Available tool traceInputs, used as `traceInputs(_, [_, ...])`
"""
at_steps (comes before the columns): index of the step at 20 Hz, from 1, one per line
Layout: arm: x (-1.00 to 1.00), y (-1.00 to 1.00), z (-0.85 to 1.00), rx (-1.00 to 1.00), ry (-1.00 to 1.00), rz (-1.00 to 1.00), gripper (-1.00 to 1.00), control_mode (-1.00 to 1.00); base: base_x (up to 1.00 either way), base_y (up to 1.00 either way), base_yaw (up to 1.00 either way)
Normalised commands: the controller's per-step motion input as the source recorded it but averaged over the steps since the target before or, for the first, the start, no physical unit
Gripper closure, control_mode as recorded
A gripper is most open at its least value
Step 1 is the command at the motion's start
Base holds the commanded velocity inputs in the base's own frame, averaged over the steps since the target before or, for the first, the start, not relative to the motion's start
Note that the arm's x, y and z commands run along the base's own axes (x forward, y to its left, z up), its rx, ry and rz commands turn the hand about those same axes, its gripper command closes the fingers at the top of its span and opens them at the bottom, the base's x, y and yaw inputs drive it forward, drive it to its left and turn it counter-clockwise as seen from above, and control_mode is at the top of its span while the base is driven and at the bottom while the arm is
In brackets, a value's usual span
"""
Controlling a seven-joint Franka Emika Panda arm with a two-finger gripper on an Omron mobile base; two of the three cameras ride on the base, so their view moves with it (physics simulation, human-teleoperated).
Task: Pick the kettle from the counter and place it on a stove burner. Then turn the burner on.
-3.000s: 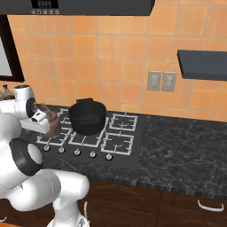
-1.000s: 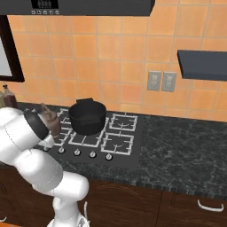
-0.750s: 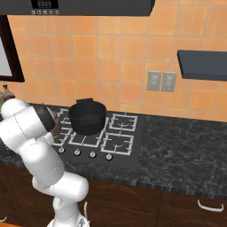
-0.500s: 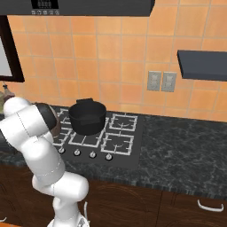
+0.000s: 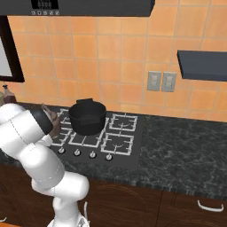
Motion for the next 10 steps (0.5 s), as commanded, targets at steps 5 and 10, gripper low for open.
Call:
traceInputs(5, [0.00,0.00,-0.18,0.08,-0.13,0.27,-1.00,-1.00,0.00,0.00,0.00])
traceInputs(10, [0.00,0.00,-0.10,0.12,-0.01,0.30,-1.00,-1.00,0.00,0.00,0.00])
